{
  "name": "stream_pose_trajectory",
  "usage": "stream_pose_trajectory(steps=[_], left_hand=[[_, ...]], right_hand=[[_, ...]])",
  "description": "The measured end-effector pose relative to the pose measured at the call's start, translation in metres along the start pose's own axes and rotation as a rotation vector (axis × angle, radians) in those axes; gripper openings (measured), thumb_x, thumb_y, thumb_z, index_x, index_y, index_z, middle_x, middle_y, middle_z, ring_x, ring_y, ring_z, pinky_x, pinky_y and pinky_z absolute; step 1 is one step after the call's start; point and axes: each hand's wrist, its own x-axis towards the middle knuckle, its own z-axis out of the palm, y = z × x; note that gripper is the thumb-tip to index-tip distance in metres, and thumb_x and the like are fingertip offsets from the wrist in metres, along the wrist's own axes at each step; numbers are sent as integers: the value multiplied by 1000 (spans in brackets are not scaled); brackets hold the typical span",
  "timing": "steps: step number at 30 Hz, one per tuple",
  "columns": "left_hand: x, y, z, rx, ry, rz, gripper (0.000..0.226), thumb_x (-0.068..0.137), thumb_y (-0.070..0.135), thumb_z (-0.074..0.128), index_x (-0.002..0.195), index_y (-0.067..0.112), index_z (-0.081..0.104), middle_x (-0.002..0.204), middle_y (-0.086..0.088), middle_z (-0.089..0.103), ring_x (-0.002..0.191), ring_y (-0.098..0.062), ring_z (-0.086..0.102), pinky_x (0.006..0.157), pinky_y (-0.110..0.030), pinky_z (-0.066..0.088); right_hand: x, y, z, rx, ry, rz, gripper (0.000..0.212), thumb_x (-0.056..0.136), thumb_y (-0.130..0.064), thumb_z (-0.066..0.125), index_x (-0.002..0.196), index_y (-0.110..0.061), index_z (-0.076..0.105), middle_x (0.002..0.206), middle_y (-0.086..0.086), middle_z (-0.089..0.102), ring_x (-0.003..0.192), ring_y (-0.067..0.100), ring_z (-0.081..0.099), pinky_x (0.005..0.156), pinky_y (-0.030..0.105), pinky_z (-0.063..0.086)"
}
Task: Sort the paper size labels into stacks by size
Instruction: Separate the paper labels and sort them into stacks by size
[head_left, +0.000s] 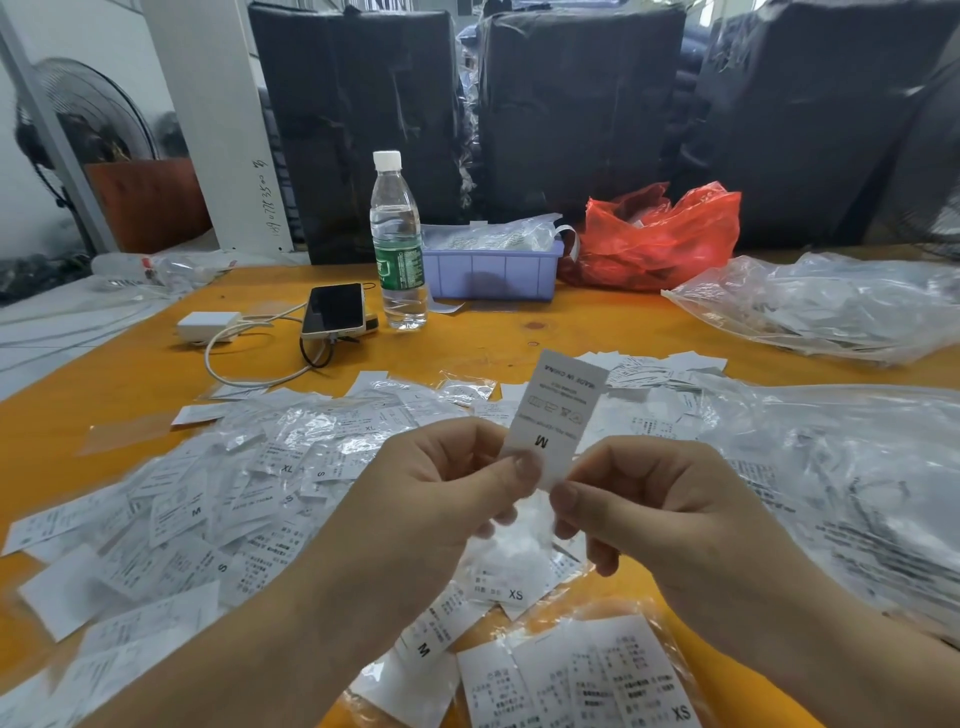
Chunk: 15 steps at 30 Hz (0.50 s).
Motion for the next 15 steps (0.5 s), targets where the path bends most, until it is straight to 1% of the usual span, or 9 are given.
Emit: stream_pose_trajectory(steps=[3,5,7,9,11,13,15], left_hand=[[1,0,-1,20,-2,0,13,71,36,71,80,28,76,75,2,71,62,-6,60,62,-21,48],[1,0,-2,43,-13,4,12,72,33,69,81,31,76,73,4,71,63,-6,60,62,-21,48],[1,0,-2,75,-37,20,14,74,35,67,85,34,75,75,4,72,65,-6,61,63,-20,50],[1,0,-2,86,-48,37,18,76,41,65,89,33,75,78,2,73,66,-6,62,65,-19,51],[0,0,-1,64,-32,47,22,78,46,63,89,31,75,82,0,73,64,-6,61,64,-17,51],[0,0,-1,78,-10,58,20,78,45,62,87,33,75,83,1,74,63,-5,60,62,-17,50],[0,0,-1,104,5,69,18,78,43,62,89,36,75,80,4,74,61,-4,60,60,-14,48]], right_hand=[[0,0,0,-29,25,-19,15,75,-29,68,73,-15,72,66,9,66,56,17,53,56,32,45],[-2,0,0,-69,34,-47,23,73,-35,68,75,-12,70,67,14,64,57,21,51,57,39,43],[-3,0,0,-105,35,-65,33,69,-43,64,76,-11,70,67,15,63,58,23,51,58,42,43],[-4,0,0,-125,22,-61,34,68,-44,62,76,-12,70,67,12,63,59,22,52,59,41,44],[-4,0,0,-133,1,-52,32,68,-43,62,76,-13,70,67,9,64,59,21,53,59,39,45],[-4,0,0,-136,-11,-46,32,68,-43,62,76,-13,70,66,7,64,60,18,53,60,35,46],[-4,-1,0,-136,-7,-49,33,67,-45,63,75,-14,70,66,7,64,60,16,53,60,34,46]])
